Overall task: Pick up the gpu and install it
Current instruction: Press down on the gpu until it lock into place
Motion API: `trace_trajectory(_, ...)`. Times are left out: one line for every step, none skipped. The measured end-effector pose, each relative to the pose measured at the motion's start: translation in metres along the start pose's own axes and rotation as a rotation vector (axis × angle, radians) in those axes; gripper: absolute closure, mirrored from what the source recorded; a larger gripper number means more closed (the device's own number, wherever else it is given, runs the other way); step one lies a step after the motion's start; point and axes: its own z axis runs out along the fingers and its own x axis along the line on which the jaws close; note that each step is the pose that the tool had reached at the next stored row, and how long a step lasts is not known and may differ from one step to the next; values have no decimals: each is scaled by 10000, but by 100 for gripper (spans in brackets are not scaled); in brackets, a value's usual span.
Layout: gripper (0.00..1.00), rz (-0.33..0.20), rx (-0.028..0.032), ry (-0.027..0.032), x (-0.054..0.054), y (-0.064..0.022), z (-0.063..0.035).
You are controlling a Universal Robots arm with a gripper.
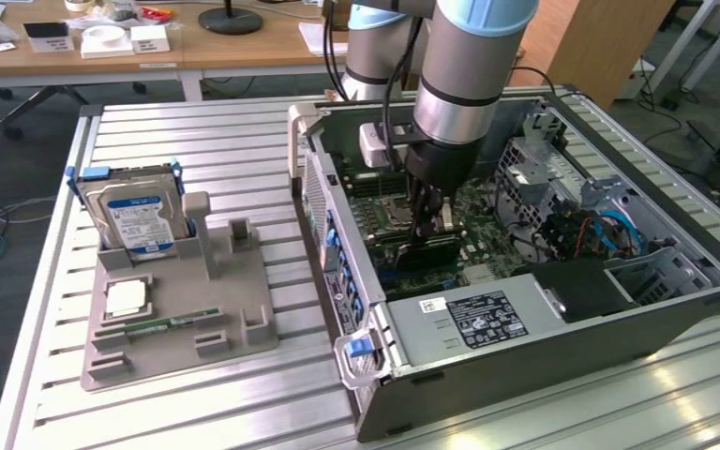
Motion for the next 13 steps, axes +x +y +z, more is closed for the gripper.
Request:
trace_trajectory(89, 0, 0, 0, 0, 0, 0)
trace_trajectory(89, 1, 0, 1, 0, 1, 0)
trace_trajectory(89, 1, 2, 1, 0, 2, 0)
trace_trajectory(89, 2, 9, 1, 1, 9, 1)
trace_trajectory(89, -2, 19, 0, 2, 15, 6)
trace_trajectory(89, -7, 24, 2, 3, 18, 8)
trace_trajectory(89, -9, 25, 1, 3, 21, 8)
trace_trajectory(89, -9, 25, 2, 3, 21, 8)
trace_trajectory(89, -10, 26, 1, 3, 21, 9)
trace_trajectory(89, -9, 27, -1, 3, 21, 10)
trace_trajectory(89, -9, 30, -2, 3, 22, 11)
trace_trajectory(89, -9, 34, 2, 4, 25, 15)
trace_trajectory(89, -10, 36, 3, 4, 28, 17)
